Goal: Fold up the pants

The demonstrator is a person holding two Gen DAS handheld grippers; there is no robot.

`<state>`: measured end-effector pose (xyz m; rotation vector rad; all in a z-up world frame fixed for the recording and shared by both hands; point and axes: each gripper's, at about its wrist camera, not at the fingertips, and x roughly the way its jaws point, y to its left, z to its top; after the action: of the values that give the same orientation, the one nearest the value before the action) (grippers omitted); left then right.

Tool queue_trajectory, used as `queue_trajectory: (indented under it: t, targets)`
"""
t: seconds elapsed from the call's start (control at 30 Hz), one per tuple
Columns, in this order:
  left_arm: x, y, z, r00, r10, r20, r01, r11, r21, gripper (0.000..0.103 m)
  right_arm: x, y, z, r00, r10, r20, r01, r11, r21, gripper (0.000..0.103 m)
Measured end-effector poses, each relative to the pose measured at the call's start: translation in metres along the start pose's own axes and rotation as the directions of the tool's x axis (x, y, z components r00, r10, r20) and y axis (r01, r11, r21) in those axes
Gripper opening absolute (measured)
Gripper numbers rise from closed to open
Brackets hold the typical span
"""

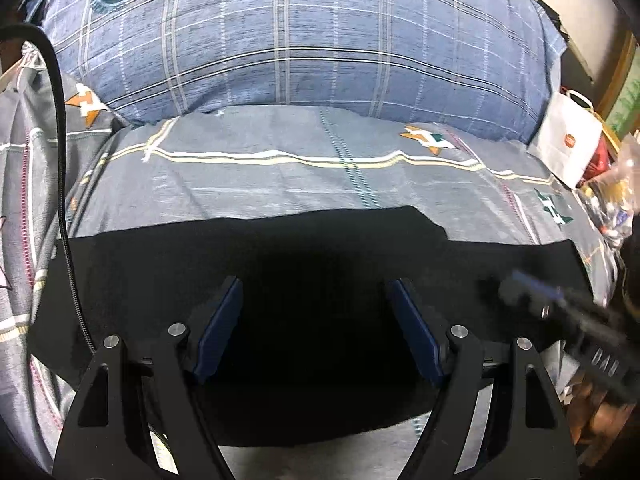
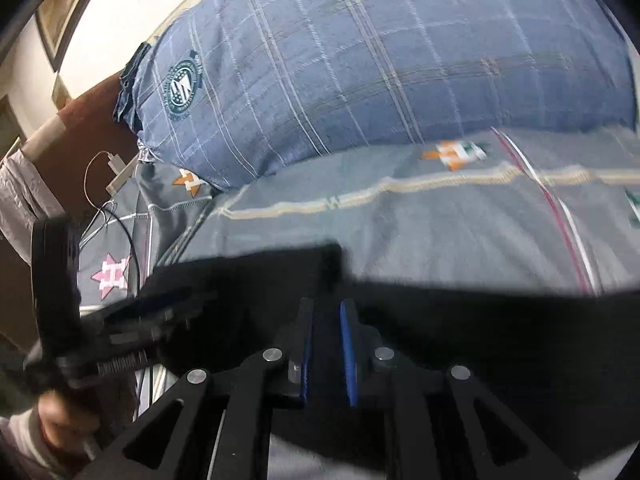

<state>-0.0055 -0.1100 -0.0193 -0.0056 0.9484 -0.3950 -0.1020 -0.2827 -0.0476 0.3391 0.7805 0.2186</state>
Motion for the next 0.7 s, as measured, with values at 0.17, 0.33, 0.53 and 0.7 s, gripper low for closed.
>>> queue_trajectory:
  t: [0.17, 0.33, 0.53, 0.7]
  targets:
    - [0.022, -0.019, -0.013, 0.997, -0.025, -0.07, 0.026, 0.999, 0.022, 0.077, -0.001, -0.028, -0.03, 0.999, -0.027, -0.034, 0.029, 0.998, 0.059, 0.016]
    - [0.012, -0.041, -0.013, 0.996, -0.059, -0.065, 0.063, 0.996, 0.068, 0.077, -0.045, -0.051, -0.037, 0.999, 0.006, 0.034, -0.01, 0.993, 0.119, 0.023]
    - [0.019, -0.092, 0.005, 0.965, -0.23, -0.125, 0.245, 0.962, 0.123, 0.078, -0.097, -0.111, -0.078, 0.994, -0.068, 0.086, 0.04, 0.954, 0.298, 0.041]
    - [0.041, -0.157, 0.02, 0.916, -0.329, -0.229, 0.378, 0.9, 0.216, 0.078, -0.118, -0.149, -0.102, 0.987, -0.084, 0.137, 0.017, 0.9, 0.435, 0.043]
